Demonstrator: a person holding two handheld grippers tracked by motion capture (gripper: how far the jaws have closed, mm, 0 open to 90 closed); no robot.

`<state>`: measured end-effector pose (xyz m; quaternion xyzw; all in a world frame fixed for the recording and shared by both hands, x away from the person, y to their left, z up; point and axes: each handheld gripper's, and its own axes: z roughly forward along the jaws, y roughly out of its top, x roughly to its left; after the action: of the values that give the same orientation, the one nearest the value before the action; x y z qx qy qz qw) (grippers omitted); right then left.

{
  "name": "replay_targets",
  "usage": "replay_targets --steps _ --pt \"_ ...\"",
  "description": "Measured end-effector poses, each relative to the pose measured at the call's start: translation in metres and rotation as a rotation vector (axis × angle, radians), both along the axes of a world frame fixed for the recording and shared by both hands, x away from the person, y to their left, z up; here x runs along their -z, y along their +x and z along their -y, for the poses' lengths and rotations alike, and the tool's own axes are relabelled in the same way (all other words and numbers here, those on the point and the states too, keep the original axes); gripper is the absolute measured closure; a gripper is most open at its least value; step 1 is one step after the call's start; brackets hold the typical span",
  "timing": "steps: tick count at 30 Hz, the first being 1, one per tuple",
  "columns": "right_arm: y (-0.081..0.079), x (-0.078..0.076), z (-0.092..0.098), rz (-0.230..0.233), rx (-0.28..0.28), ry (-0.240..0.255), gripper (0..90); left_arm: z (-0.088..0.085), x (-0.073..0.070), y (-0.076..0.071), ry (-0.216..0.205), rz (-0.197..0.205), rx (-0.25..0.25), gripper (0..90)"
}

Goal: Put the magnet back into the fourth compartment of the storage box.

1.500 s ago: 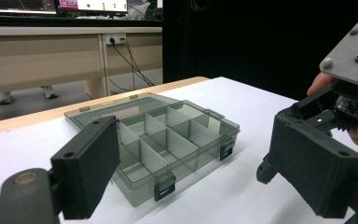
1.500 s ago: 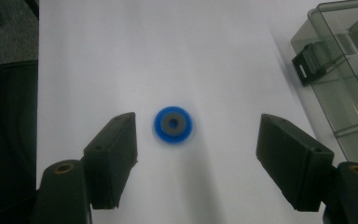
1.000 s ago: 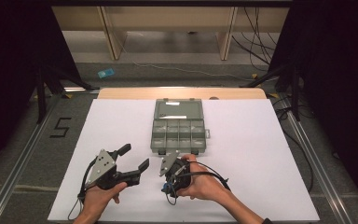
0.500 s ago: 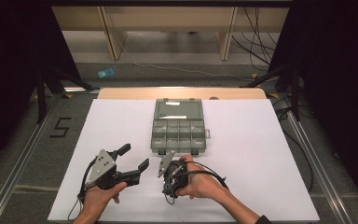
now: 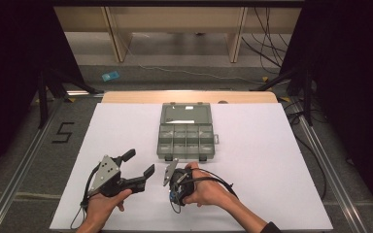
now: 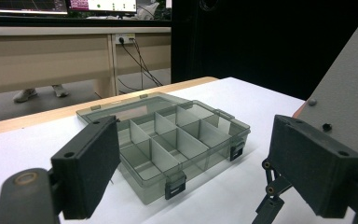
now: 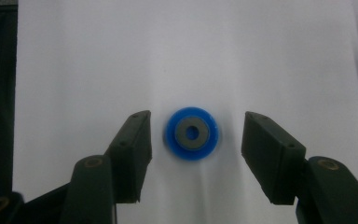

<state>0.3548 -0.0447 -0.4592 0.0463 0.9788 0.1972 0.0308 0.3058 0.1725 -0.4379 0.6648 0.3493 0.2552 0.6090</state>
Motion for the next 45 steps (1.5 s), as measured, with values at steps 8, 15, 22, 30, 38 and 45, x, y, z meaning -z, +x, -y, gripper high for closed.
replay_targets --steps 8,15,22,30,38,45 --pt "0.003 0.003 0.000 -0.012 -0.002 -0.008 50.2 0.000 0.000 0.000 -0.003 0.000 -0.003 16.0" --pt "0.003 0.005 -0.001 -0.026 -0.007 -0.019 54.5 0.000 0.000 0.001 -0.013 0.008 0.002 16.0" --pt "0.004 0.006 -0.002 -0.038 -0.018 -0.020 58.7 0.000 0.000 0.000 -0.003 0.000 -0.004 16.0" --pt "0.005 0.006 -0.003 -0.045 -0.029 -0.021 62.4 0.000 0.000 0.000 -0.002 0.001 -0.001 16.0" --pt "0.006 0.002 0.002 -0.040 -0.004 -0.009 62.5 0.000 -0.001 -0.001 -0.002 0.001 0.001 16.0" --pt "0.010 -0.006 0.007 -0.024 0.001 0.011 62.5 0.000 -0.001 -0.001 -0.004 0.004 0.001 16.0"
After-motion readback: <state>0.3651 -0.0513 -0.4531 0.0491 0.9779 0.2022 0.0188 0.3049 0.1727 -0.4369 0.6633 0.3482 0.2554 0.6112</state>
